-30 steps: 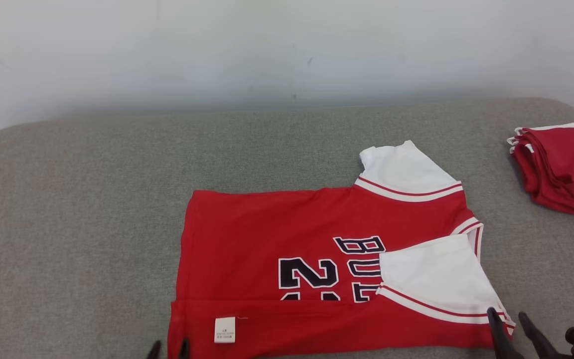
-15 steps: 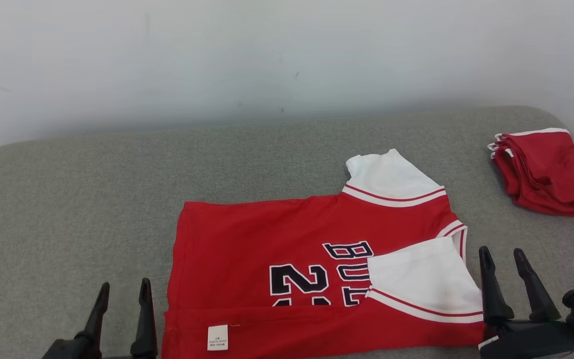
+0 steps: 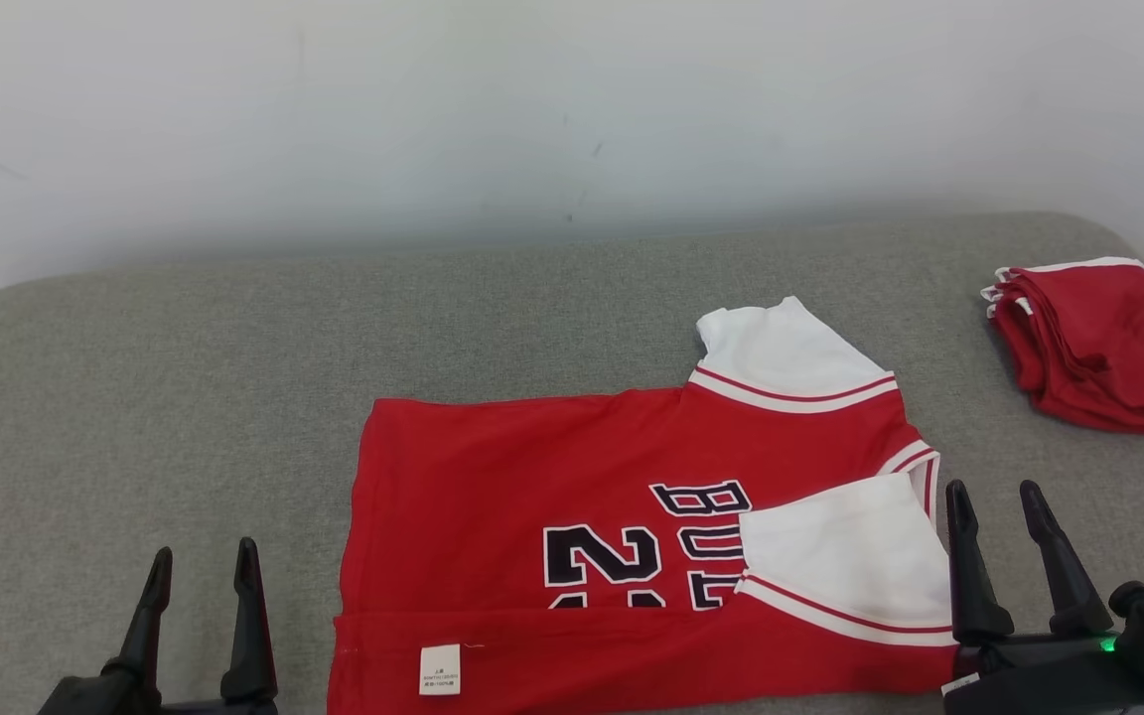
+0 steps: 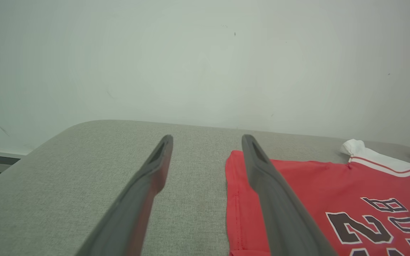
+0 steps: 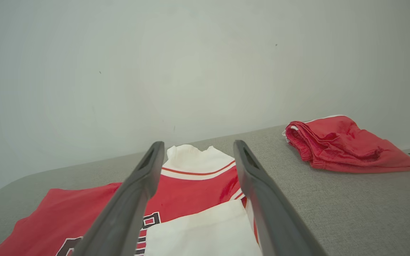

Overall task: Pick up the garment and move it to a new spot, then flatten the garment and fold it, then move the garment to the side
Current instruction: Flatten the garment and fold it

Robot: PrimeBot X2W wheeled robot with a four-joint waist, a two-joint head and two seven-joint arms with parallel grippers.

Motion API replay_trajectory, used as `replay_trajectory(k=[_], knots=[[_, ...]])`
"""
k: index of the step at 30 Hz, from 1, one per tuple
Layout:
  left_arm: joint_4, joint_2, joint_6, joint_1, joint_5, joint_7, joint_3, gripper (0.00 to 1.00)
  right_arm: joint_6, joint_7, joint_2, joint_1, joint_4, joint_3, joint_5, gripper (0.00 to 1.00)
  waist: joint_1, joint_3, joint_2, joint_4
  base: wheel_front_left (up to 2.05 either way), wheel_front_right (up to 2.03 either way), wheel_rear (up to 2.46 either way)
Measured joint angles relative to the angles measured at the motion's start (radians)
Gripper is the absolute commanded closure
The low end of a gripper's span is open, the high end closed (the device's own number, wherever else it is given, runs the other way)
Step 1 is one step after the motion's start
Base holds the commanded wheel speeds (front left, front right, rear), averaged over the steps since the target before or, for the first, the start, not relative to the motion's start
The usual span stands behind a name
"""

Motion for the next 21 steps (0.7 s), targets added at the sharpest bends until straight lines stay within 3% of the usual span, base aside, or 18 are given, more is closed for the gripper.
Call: replay_trajectory(k=[14, 21], knots=[[0.004, -0.024, -0.023, 0.038, 0.025, 0.0, 0.021, 0.0, 0.0, -0.005, 0.023, 0.058, -0.028, -0.022, -0.071, 0.0, 0.0, -0.003, 0.0, 0.021, 0.0, 0.0, 0.0], [0.042, -0.016, -0.035, -0.019, 0.026, 0.0, 0.015, 0.0, 0.0, 0.024, -0.017, 0.005, 0.008, -0.027, -0.07, 0.0, 0.0, 0.022, 0.0001, 0.02, 0.0, 0.0, 0.0]])
